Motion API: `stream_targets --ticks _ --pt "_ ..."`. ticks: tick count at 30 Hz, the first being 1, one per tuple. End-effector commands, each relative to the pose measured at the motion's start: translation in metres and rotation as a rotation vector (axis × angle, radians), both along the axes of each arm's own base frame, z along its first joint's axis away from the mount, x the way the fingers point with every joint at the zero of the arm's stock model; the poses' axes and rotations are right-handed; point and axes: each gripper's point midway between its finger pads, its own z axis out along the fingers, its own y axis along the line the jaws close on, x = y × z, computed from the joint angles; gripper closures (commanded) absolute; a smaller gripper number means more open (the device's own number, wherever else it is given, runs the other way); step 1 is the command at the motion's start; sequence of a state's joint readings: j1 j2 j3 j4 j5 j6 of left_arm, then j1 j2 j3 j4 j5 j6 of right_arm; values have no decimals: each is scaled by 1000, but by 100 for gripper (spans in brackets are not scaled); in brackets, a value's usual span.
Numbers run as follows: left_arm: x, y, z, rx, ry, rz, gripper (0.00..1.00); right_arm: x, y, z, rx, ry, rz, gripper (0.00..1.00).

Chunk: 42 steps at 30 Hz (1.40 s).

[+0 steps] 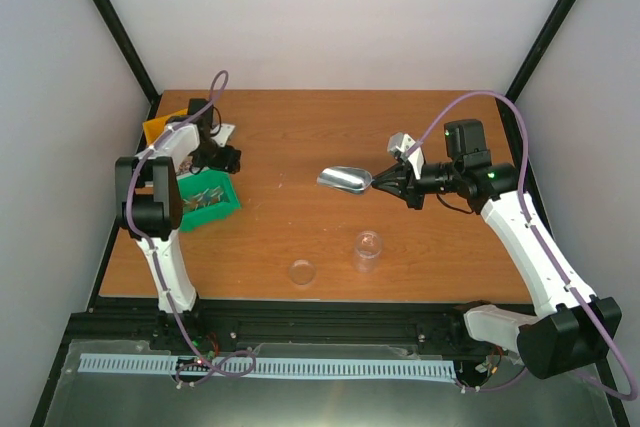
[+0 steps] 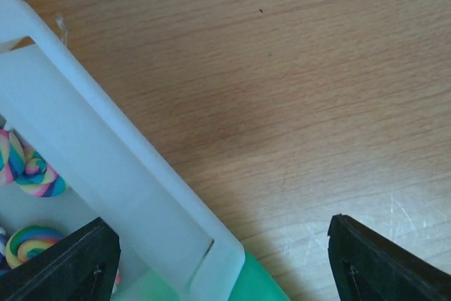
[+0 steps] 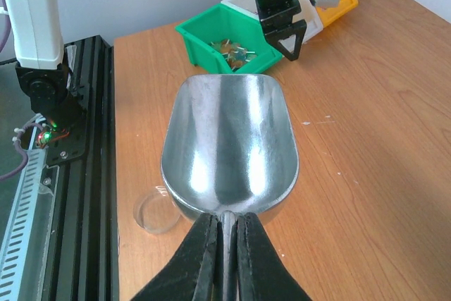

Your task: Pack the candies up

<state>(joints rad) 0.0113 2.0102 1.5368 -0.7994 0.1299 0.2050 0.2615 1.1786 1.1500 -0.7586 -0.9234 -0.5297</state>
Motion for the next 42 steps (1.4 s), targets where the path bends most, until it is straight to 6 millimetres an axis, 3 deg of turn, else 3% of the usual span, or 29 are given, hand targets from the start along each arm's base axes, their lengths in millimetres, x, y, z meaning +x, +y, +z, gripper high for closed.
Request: stream_targets --ticks 1,7,21,31,34,37,42 --pt "-6 -24 -10 -35 20 -54 19 2 -1 8 15 -30 -6 97" --pt "-22 -64 -9 -91 35 -135 21 4 -1 9 13 -25 -12 97" --pt "-83 -202 10 -335 94 -368 23 10 -11 7 5 -23 -51 97" --pt "-62 -292 25 -467 113 -483 24 12 -28 10 -17 -30 -120 97" --pt "-49 -300 38 -483 82 -487 24 11 -33 12 -26 -32 -131 97" --pt "-45 -298 64 -464 12 -511 22 11 -34 16 -27 -30 -144 97" --pt "-44 -264 108 -422 -91 -494 16 21 -34 19 -39 -8 -161 97"
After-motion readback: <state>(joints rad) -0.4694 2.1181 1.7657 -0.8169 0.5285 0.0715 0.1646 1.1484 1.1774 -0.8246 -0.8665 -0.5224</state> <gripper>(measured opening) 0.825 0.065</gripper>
